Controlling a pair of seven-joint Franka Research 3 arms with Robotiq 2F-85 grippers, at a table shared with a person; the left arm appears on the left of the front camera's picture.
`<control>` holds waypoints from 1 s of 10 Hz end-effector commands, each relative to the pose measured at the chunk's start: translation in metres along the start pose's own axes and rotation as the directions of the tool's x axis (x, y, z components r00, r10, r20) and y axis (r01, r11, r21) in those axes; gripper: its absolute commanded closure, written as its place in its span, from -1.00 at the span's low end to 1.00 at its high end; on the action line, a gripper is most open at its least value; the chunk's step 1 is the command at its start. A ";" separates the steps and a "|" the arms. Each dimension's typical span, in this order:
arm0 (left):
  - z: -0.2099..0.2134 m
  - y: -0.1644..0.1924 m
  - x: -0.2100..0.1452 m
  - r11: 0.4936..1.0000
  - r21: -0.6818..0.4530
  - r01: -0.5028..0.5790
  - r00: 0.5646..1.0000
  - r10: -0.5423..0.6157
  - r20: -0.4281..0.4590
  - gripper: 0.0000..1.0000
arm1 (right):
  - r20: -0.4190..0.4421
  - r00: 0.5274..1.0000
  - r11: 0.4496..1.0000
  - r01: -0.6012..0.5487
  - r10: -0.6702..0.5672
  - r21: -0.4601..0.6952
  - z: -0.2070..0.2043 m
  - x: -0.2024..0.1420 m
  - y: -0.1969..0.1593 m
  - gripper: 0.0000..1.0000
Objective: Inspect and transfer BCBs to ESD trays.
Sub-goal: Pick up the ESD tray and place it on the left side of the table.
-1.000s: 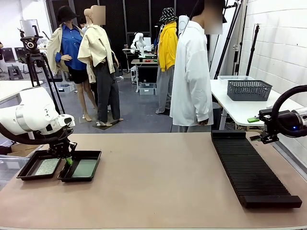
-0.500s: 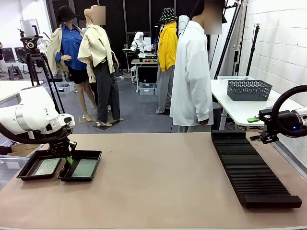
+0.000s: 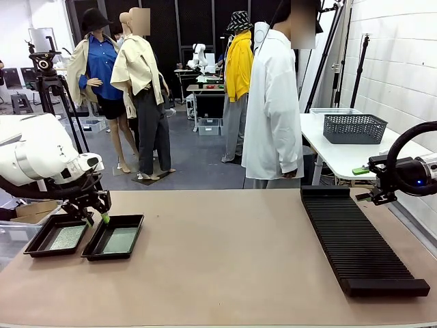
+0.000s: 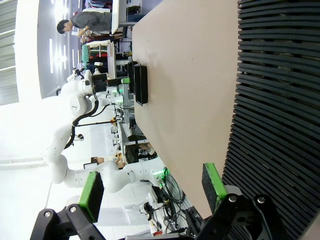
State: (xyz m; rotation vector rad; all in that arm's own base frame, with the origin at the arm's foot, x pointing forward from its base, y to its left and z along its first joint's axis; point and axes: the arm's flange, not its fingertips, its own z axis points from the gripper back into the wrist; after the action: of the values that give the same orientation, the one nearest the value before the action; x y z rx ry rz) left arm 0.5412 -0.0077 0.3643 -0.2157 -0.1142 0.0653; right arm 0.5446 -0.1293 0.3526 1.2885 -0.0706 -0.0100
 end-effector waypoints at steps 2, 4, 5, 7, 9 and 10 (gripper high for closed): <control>0.016 0.005 -0.019 0.999 -0.027 0.020 1.000 -0.020 0.013 -1.00 | -0.009 1.000 1.000 0.005 -0.005 -0.006 -0.001 0.000 0.001 -1.00; 0.015 0.003 -0.021 1.000 -0.023 0.019 1.000 -0.018 0.011 -1.00 | -0.009 1.000 1.000 0.005 -0.005 -0.006 -0.001 0.000 0.001 -1.00; 0.014 0.002 -0.019 0.999 -0.026 0.019 1.000 -0.019 0.009 -1.00 | -0.009 1.000 1.000 0.005 -0.005 -0.006 -0.001 0.000 0.001 -1.00; 0.014 0.001 -0.018 1.000 -0.007 0.010 1.000 -0.010 0.017 -1.00 | -0.009 1.000 1.000 0.005 -0.005 -0.006 -0.001 0.000 0.001 -1.00; 0.014 -0.001 -0.017 1.000 -0.003 0.001 1.000 -0.001 0.012 -1.00 | -0.009 1.000 1.000 0.005 -0.005 -0.006 -0.001 0.000 0.001 -1.00; 0.014 -0.001 -0.017 1.000 -0.003 0.001 1.000 -0.001 0.012 -1.00 | -0.009 1.000 1.000 0.005 -0.005 -0.006 -0.001 0.000 0.001 -1.00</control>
State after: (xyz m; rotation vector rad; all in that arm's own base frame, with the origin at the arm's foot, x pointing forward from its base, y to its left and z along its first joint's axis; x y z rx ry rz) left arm 0.5231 -0.0082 0.3758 -0.2187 -0.1249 0.0647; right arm 0.5446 -0.1293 0.3526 1.2885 -0.0705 -0.0101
